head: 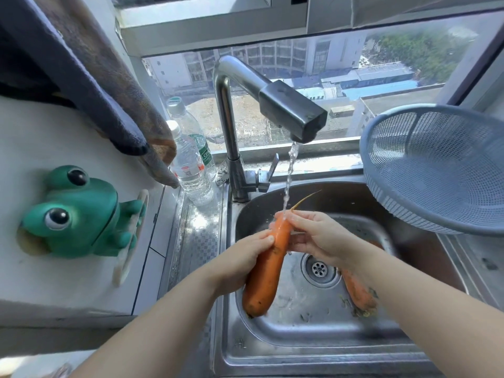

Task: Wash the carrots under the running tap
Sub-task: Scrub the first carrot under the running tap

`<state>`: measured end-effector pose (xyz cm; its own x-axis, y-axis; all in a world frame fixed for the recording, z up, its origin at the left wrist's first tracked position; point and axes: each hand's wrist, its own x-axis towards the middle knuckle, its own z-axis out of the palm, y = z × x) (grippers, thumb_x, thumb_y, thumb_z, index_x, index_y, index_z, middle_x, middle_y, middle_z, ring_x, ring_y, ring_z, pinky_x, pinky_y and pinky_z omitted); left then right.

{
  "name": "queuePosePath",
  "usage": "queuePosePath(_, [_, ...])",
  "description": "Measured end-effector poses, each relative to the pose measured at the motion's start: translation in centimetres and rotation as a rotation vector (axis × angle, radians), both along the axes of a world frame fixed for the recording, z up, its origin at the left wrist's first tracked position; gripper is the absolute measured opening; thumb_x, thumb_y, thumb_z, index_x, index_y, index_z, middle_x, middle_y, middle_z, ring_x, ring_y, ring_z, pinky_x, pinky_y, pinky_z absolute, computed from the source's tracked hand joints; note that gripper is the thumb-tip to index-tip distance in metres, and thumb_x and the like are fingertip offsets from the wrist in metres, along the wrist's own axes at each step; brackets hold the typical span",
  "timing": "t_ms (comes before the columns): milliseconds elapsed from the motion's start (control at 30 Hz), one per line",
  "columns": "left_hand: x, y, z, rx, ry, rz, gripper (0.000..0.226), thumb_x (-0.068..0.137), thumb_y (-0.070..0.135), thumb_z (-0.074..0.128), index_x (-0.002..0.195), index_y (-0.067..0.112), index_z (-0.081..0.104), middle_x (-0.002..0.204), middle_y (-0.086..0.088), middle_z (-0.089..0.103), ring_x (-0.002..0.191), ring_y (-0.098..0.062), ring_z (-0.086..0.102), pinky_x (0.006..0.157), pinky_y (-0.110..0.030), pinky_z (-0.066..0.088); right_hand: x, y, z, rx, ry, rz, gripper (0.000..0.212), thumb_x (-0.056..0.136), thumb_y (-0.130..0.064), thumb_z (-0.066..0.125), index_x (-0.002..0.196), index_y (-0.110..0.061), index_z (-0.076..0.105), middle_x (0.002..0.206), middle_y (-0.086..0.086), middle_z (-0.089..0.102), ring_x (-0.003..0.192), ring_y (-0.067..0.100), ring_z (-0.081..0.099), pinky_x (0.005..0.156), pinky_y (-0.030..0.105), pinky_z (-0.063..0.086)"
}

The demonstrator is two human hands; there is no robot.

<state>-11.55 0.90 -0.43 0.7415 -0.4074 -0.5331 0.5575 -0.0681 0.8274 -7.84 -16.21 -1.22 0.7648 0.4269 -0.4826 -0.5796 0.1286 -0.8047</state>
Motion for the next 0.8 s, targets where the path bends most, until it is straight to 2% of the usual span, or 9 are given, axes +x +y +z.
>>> queuePosePath(133, [0.0,0.8,-0.4,-0.042,0.053,0.009,0.03,0.102,0.025,0.037,0.123,0.024,0.058,0.095,-0.001,0.066,0.085,-0.012,0.06,0.083,-0.03,0.048,0.2,-0.6,0.0,0.101,0.04,0.056,0.026,0.095,-0.019,0.048,0.114,-0.007,0.062,0.114,0.021,0.067,0.096,0.027,0.067,0.087,0.042,0.056])
queuePosePath(267, [0.1,1.2,-0.7,-0.072,0.085,0.02,0.035,0.101,0.029,0.039,0.129,0.018,0.058,0.107,-0.005,0.066,0.09,-0.013,0.062,0.084,-0.03,0.05,-0.2,-0.5,-0.2,0.087,-0.038,0.13,0.022,0.097,-0.008,0.047,0.114,-0.008,0.062,0.108,0.015,0.07,0.098,0.028,0.068,0.089,0.04,0.055])
queuePosePath(367, [0.2,1.2,-0.3,-0.062,0.042,-0.011,0.034,0.101,0.033,0.042,0.128,0.021,0.059,0.111,-0.005,0.066,0.095,-0.014,0.062,0.086,-0.031,0.051,-0.4,0.1,-0.2,0.042,-0.054,0.039,0.019,0.095,-0.012,0.054,0.111,-0.006,0.064,0.098,0.014,0.071,0.089,0.025,0.069,0.081,0.037,0.057])
queuePosePath(500, [0.2,0.8,-0.2,-0.036,-0.02,-0.03,0.032,0.101,0.035,0.042,0.127,0.024,0.057,0.103,0.0,0.066,0.089,-0.009,0.062,0.082,-0.028,0.051,-0.5,1.0,0.0,-0.04,-0.058,-0.086,0.021,0.094,-0.019,0.057,0.104,-0.002,0.066,0.087,0.014,0.07,0.073,0.021,0.069,0.074,0.034,0.06])
queuePosePath(667, [0.0,0.5,-0.5,-0.009,-0.03,-0.013,0.029,0.104,0.03,0.036,0.124,0.025,0.057,0.096,0.0,0.066,0.084,-0.009,0.061,0.081,-0.028,0.051,-0.3,1.8,0.0,-0.107,0.011,-0.186,0.03,0.095,-0.029,0.057,0.1,-0.001,0.067,0.103,0.021,0.071,0.078,0.026,0.069,0.066,0.035,0.059])
queuePosePath(800, [-0.1,0.6,-0.7,0.01,-0.052,-0.041,0.029,0.103,0.03,0.038,0.126,0.028,0.056,0.112,-0.003,0.065,0.095,-0.009,0.06,0.092,-0.032,0.048,-0.3,1.6,0.4,-0.095,0.108,-0.183,0.036,0.1,-0.033,0.049,0.104,-0.002,0.066,0.1,0.014,0.074,0.078,0.023,0.072,0.059,0.03,0.057])
